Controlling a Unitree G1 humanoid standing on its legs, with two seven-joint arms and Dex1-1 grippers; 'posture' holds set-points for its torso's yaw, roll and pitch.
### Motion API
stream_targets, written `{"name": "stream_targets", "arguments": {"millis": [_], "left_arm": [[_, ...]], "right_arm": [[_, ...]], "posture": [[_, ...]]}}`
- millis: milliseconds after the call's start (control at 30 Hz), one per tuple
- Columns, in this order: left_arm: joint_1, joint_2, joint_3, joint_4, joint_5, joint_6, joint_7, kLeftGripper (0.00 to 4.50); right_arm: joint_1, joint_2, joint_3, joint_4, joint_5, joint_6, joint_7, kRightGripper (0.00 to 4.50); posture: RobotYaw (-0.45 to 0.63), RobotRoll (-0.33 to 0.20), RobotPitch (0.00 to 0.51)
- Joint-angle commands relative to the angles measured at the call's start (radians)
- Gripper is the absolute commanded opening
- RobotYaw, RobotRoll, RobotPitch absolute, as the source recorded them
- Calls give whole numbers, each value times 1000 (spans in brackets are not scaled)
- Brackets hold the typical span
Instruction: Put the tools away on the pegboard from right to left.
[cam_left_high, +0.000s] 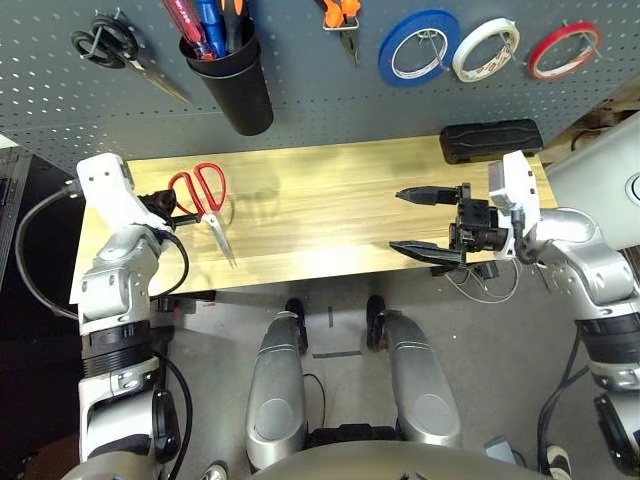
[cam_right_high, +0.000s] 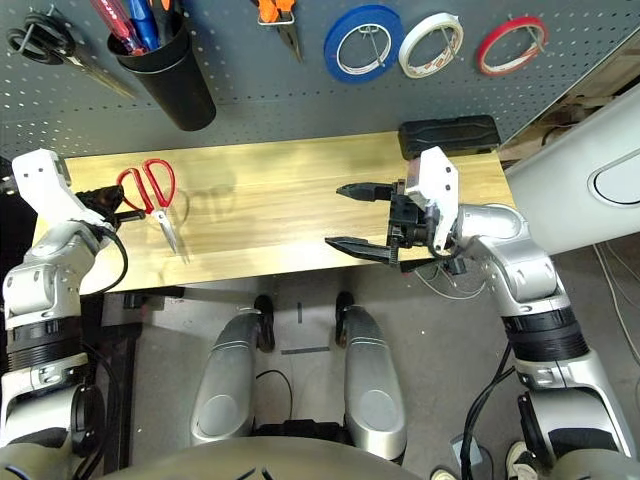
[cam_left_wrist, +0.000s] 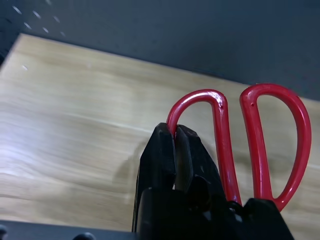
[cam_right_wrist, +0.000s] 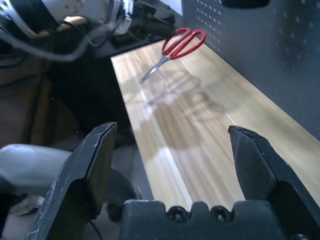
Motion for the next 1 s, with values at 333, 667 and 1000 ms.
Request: {"name": "stream_targets", "arguments": {"millis": [333,667,1000], "left_arm": [[48,69,121,-229,-75,13,-64,8],[19,118,193,-287,-124,-67,-91,8],[-34,152,188,-345,-207,-56,-105,8]], "right_arm": [[-124,-75,-95,57,120,93,107,4500],[-199,-108,-145,86,198,197,136,4500],[-207,-133,-174,102,208,210,152,4500]], "posture": [[99,0,262],[101,0,258],[105,0,255]]}}
